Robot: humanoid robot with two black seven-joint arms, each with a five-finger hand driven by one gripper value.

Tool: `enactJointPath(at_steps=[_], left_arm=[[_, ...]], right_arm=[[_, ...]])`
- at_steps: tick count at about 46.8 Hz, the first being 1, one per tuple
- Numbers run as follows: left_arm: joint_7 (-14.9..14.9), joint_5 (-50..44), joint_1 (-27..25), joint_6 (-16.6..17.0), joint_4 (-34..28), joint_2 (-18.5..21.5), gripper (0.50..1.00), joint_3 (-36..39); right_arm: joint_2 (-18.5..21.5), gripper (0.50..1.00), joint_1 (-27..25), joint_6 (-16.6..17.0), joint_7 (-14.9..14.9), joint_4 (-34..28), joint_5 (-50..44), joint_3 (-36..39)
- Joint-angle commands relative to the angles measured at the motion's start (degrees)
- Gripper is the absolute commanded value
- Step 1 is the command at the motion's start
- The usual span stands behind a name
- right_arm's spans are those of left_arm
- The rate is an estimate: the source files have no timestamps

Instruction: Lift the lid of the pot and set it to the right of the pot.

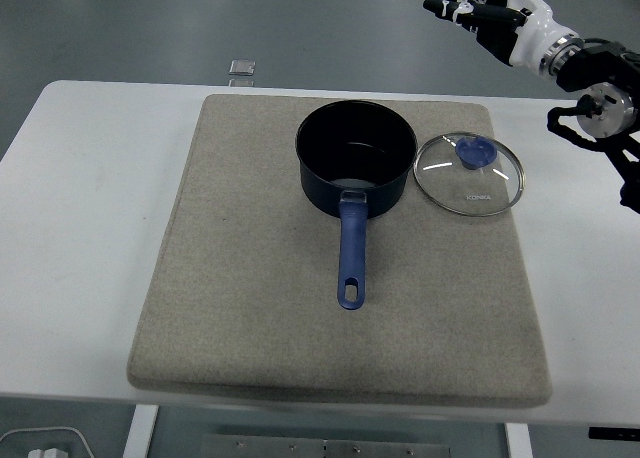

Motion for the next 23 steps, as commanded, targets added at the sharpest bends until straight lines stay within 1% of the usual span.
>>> enactJointPath(at_steps=[1,9,14,23], left_arm=[[0.0,0.0,0.0,0.0,0.0,0.0,1.000,-0.1],[0.0,0.0,0.0,0.0,0.0,0.0,1.000,0.0],[0.0,0.0,0.0,0.0,0.0,0.0,1.000,0.0],[0.0,-0.1,0.0,0.0,0.0,0.0,1.000,-0.1]], right_arm=[[0.7,0.911,-1.4,0.0,-1.0,-1.0,3.9,0.3],[2.3,0.911,-3.7,-0.1,-1.6,-2.2,11.9,2.3],[2.4,0.913,-5.0,-0.1,-1.6,-2.7,15.3,3.2],[2.7,0.913,-6.0,-0.1,-0.8,-3.2,16.3,3.6]])
